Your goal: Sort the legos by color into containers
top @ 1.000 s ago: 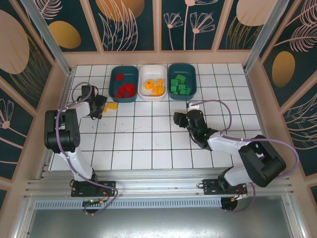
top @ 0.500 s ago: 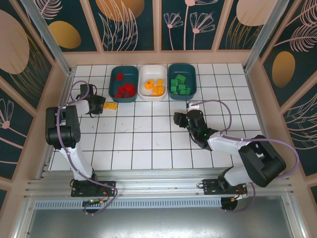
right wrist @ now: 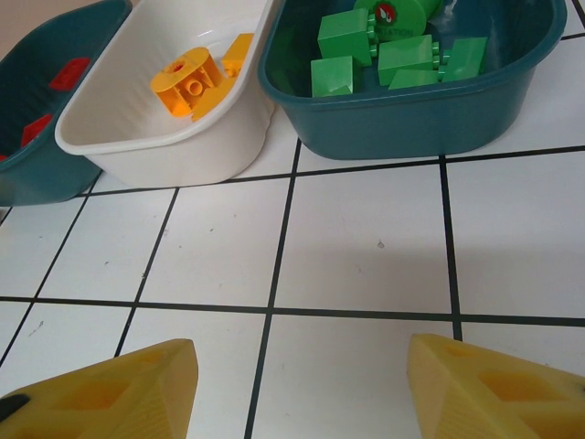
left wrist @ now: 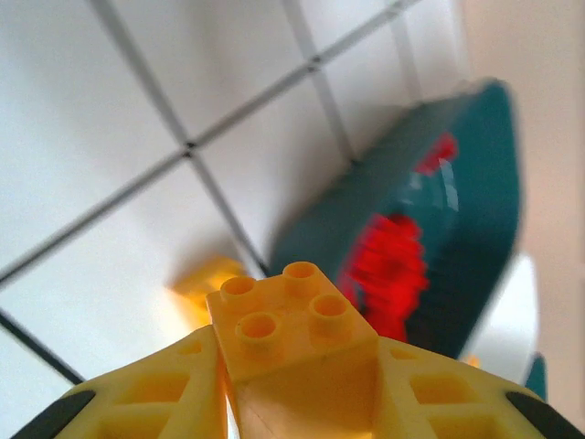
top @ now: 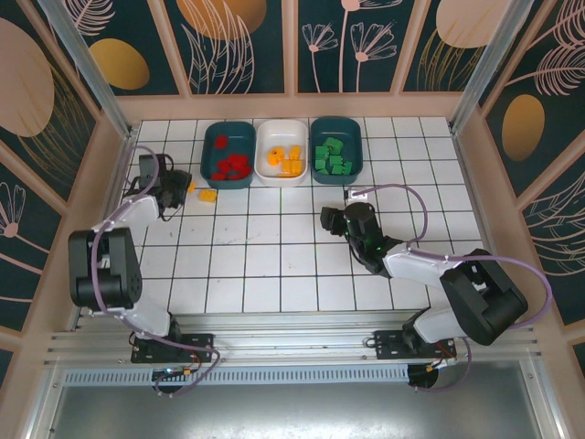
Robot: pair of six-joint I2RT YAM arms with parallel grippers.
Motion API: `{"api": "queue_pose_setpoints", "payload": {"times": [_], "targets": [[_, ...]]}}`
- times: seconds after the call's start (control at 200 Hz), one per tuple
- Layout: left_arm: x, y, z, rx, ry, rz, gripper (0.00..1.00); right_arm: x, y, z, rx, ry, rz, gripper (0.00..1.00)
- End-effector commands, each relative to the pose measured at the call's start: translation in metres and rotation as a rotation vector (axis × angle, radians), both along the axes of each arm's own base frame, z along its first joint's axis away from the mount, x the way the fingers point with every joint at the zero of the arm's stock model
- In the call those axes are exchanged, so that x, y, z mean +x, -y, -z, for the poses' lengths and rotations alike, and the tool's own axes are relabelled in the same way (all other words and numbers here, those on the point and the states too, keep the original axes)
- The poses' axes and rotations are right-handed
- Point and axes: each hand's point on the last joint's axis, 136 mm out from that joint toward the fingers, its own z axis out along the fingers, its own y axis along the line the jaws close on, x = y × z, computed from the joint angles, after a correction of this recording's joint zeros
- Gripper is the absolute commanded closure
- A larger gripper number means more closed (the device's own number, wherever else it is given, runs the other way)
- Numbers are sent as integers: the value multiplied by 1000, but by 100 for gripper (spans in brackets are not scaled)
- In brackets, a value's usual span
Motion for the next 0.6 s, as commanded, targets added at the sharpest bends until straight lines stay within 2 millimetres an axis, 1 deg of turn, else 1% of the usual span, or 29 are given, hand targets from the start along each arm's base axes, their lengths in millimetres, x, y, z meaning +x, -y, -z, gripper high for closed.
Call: {"api": "queue_pose_setpoints", "payload": {"times": [0.0, 0.025, 0.04, 0.055, 0.075, 0.11, 0.125, 0.145, 0.155, 0.195, 0.215, 0.285, 0.325, 0.335, 0.365, 0.46, 0.515, 0.591], "targets": [[18, 69, -25, 88, 71, 224, 64, 5, -14, -10, 25, 24, -40, 37], [24, 89, -31, 92, 95, 285, 65, 4, -19, -12, 38, 27, -66, 37], [26, 101, -29, 94, 97, 320, 64, 2, -24, -12, 48, 25, -93, 37], [30, 112, -34, 101, 115, 356, 65, 0, -29, -12, 58, 24, -125, 37], [34, 125, -25, 110, 101, 397, 64, -3, -36, -14, 74, 23, -166, 37], [41, 150, -29, 125, 123, 469, 64, -6, -45, -16, 99, 23, -215, 37], [43, 159, -25, 132, 121, 499, 65, -10, -51, -18, 116, 21, -251, 37], [46, 173, -25, 137, 125, 535, 65, -13, -57, -18, 129, 20, -287, 37], [47, 178, -26, 140, 131, 550, 65, -15, -59, -19, 135, 21, -300, 37], [51, 201, -19, 146, 133, 615, 66, -19, -65, -19, 151, 16, -345, 37], [53, 211, -18, 144, 141, 642, 66, -20, -68, -19, 153, 13, -359, 37], [59, 237, -10, 142, 143, 708, 68, -20, -67, -19, 149, 13, -354, 37], [63, 244, -5, 161, 133, 717, 68, -18, -65, -18, 141, 15, -337, 37], [65, 245, -9, 165, 142, 717, 68, -18, -64, -18, 139, 18, -333, 37], [67, 250, -8, 181, 148, 723, 68, -17, -62, -18, 135, 21, -323, 37], [74, 257, -7, 210, 163, 730, 66, -17, -60, -20, 133, 28, -312, 37], [79, 257, -3, 221, 148, 724, 64, -16, -59, -21, 134, 31, -307, 37], [85, 254, 1, 259, 141, 715, 59, -16, -57, -21, 130, 33, -298, 37]]}}
